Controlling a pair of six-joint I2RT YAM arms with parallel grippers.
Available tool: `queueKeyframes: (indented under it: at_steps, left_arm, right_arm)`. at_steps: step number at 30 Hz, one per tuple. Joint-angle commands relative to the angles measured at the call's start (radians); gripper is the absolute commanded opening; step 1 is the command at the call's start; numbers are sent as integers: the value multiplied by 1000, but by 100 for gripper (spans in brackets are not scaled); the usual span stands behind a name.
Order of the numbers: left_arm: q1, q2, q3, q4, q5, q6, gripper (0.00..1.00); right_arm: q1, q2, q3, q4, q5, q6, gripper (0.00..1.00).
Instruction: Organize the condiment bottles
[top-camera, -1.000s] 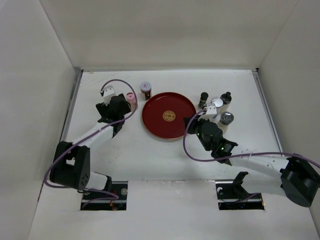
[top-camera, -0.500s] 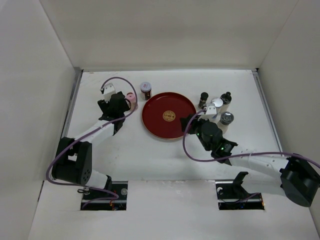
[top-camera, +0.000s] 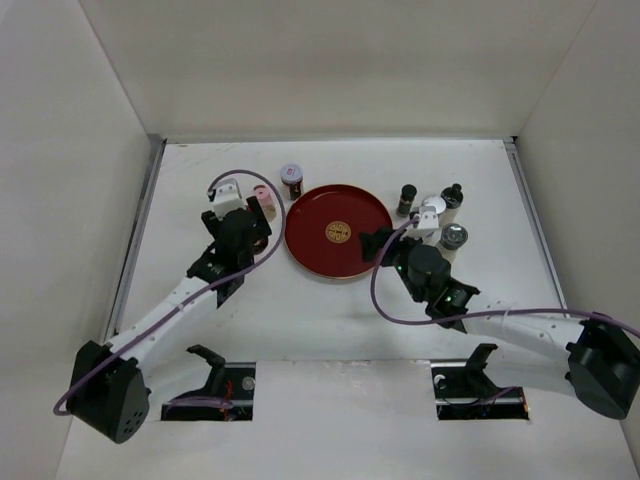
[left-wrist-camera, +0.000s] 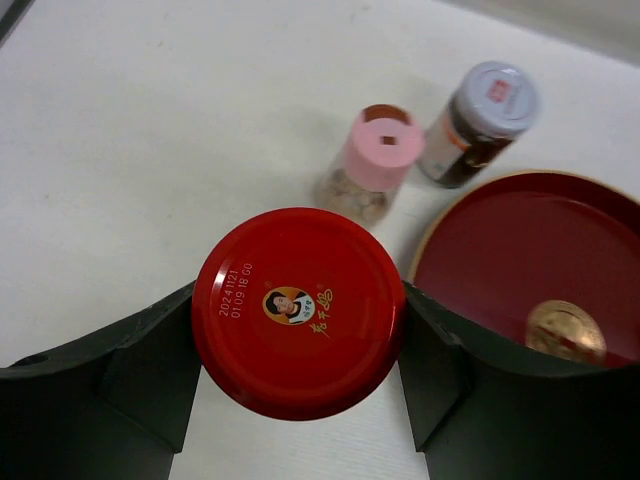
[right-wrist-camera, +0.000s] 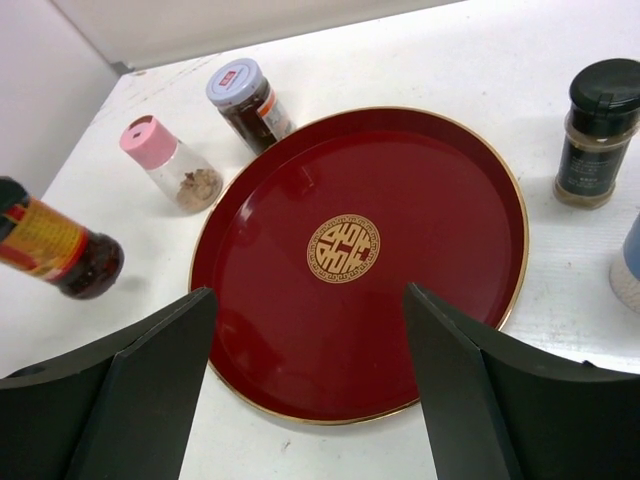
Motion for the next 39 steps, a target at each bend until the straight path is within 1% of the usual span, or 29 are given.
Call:
queueKeyframes:
  at_steps: [1,2,4,6,7,10,13,20,24,29,31,36,39]
  left_arm:
    - [-69,-75,63,66,-57,-7,33]
    - [-91,-72,81,71,-51,-7,33]
    - [-127,-35,132,100,-34,-14,33]
    - [-161,48,203,152,0,-7,33]
    - [-167,81,228,167,15,-5,33]
    - [-184,250,348,226,75,9,33]
    - [-187,400,466,255,116,29,33]
    - [-191,663,650,327,167,55,33]
    - [-189,783,741,335,175,61,33]
    - [-194,844,767,359,163,68,35]
    - [-195,850,762,359,153,81,41]
    - [-197,826,715,367,143,93,77]
    - [-197,785,693,367,146,107,91]
  right_arm:
    - [-5,-35,-7,70,36,7,81]
    - [-6,-35,-11,77,42,10,79]
    - [-6,-37,-19,90,55,13,71]
    - [-8,-49,-39,114,84,27,66]
    - [-9,-61,-50,125,99,30,66]
    - [-28,-78,-56,114,119,25,67]
    - [-48,-60,-51,96,119,30,68]
    - [-52,-87,-62,102,116,36,69]
    - [-51,-103,-65,108,102,33,71]
    - [-49,-98,-60,108,87,36,71]
    - [-49,-88,-60,108,84,39,71]
    - [-49,-91,-60,110,75,41,72]
    - [-51,-81,-57,110,75,44,72]
